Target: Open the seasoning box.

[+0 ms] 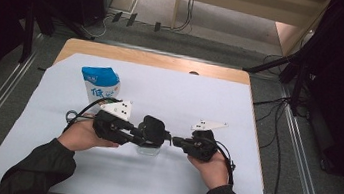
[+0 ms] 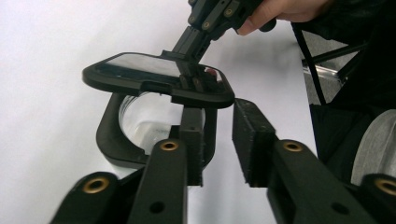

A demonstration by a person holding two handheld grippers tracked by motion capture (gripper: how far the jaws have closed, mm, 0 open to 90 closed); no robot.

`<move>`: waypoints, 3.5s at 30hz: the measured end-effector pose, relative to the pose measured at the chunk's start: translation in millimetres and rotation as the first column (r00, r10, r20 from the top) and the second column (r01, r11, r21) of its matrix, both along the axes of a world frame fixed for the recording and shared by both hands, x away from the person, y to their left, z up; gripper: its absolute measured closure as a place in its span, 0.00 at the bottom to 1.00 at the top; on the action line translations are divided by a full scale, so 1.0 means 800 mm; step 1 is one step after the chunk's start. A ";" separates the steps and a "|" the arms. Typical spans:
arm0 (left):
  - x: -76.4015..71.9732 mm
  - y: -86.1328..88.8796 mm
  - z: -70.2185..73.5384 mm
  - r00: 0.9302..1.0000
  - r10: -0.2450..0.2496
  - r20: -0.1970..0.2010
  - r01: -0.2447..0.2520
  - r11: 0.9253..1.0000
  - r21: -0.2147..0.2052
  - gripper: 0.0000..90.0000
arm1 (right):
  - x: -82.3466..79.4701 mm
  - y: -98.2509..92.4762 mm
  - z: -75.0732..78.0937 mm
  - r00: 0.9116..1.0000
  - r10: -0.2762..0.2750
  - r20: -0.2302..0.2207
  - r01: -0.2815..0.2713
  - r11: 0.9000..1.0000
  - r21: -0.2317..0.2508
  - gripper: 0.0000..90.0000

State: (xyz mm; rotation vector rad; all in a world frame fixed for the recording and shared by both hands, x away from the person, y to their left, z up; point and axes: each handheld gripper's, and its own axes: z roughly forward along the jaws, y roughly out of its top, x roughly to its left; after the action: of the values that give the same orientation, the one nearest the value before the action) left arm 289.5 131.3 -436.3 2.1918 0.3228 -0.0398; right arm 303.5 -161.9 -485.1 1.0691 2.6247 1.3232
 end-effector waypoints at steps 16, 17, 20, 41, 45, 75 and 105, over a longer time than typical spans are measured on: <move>0.000 -0.015 0.003 1.000 -0.011 -0.016 0.011 0.999 -0.037 0.99 | 0.000 0.001 -0.001 1.000 0.001 -0.002 -0.001 1.000 -0.003 1.00; 0.000 -0.015 0.004 1.000 -0.009 -0.021 0.008 0.999 -0.039 0.99 | 0.000 0.001 -0.001 1.000 0.001 -0.002 -0.001 1.000 -0.003 1.00; 0.000 -0.019 0.007 1.000 -0.006 -0.024 0.005 0.999 -0.040 0.98 | 0.000 0.001 -0.001 1.000 0.000 -0.003 0.000 1.000 -0.002 1.00; 0.013 -0.064 0.019 0.998 -0.019 -0.064 0.016 0.999 -0.041 0.97 | -0.001 0.001 -0.003 1.000 -0.015 -0.004 0.015 1.000 0.006 1.00; 0.016 -0.073 0.019 0.997 -0.027 -0.070 0.024 0.999 -0.035 0.97 | -0.001 0.001 -0.004 1.000 -0.015 -0.005 0.015 1.000 0.005 1.00; 0.039 -0.080 0.007 0.996 0.036 -0.087 -0.039 0.999 -0.032 0.97 | -0.004 0.003 -0.006 0.999 -0.042 0.001 0.042 0.999 0.004 1.00; 0.042 -0.027 0.017 0.979 0.166 -0.117 -0.177 0.980 -0.089 0.50 | -0.003 -0.028 0.014 0.993 -0.111 0.040 0.109 0.993 0.033 0.60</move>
State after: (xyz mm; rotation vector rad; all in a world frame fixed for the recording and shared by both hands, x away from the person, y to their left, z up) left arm 323.5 109.3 -423.0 2.0599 0.5593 -0.0786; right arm 301.4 -184.7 -473.5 1.1587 2.4843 1.3525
